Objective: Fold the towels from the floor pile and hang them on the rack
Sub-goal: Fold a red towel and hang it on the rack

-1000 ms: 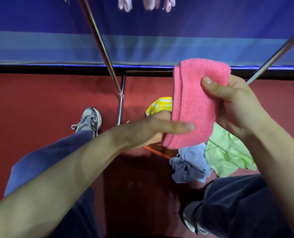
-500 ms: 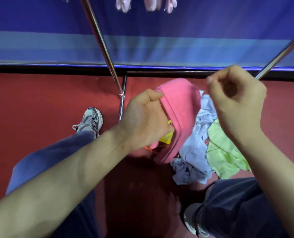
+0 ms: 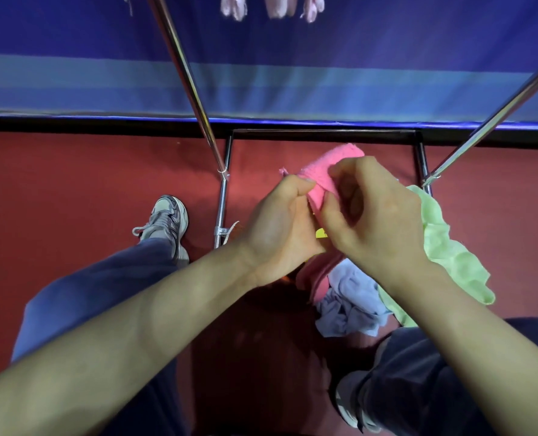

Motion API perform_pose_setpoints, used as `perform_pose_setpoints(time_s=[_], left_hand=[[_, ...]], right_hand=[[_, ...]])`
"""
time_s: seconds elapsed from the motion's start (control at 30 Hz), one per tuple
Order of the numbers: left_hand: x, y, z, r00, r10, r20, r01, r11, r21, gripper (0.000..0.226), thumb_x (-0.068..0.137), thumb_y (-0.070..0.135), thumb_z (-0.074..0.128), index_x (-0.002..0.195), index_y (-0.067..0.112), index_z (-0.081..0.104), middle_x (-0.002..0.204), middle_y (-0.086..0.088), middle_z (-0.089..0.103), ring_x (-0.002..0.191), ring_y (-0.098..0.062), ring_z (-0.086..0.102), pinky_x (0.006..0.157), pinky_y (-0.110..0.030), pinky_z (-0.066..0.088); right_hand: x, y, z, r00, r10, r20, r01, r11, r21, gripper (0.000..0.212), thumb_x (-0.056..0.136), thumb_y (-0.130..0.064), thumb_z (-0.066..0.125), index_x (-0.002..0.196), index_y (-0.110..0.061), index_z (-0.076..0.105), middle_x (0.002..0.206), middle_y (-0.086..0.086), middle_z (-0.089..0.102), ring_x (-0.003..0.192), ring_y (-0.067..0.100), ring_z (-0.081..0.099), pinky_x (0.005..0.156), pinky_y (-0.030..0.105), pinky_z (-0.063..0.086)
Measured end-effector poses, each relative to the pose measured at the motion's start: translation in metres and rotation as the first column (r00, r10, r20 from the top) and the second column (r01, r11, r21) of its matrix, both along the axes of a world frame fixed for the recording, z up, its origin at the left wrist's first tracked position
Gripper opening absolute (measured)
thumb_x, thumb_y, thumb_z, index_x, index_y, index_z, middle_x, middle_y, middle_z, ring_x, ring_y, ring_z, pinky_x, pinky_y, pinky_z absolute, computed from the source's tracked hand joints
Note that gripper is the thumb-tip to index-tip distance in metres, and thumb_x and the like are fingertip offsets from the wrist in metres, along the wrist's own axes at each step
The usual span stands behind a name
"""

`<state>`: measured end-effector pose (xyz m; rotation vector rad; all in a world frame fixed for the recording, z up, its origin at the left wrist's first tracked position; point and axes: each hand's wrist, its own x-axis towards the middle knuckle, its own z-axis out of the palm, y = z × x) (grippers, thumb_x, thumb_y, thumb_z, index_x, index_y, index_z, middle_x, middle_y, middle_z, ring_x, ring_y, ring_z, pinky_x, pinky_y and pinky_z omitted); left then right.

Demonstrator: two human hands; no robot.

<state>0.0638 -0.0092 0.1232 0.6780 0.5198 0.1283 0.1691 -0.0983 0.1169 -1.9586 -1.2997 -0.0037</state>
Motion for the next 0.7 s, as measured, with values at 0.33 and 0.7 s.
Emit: perform_pose_setpoints(time_s=[0.33,0.7], left_hand=[[-0.002,-0.016,-0.006,0.998,-0.060,-0.018,0.060,0.998,0.002,0.041,0.098,0.018,0.028,0.130,0.021,0.053,0.130,-0.008,0.058,0.115,-0.023,0.053,0.102,-0.051,0.046],[0.002,-0.006,-0.006,1.000,-0.001,-0.018,0.000,0.999,-0.041,0.050,0.087,0.029,0.030,0.128,0.013,0.054,0.117,-0.008,0.060,0.106,-0.019,0.059,0.095,-0.038,0.043]], right_hand=[[0.012,0.005,0.006,0.998,0.047,0.040,-0.050,0.997,0.062,0.004,0.083,-0.011,0.070,0.080,-0.011,0.067,0.073,0.001,0.062,0.064,0.013,0.053,0.062,0.022,0.041],[-0.001,0.003,0.003,0.991,0.037,-0.130,-0.069,0.967,-0.245,0.041,0.067,-0.017,0.059,0.107,-0.018,0.047,0.092,-0.003,0.053,0.073,0.024,0.054,0.061,0.042,0.047]])
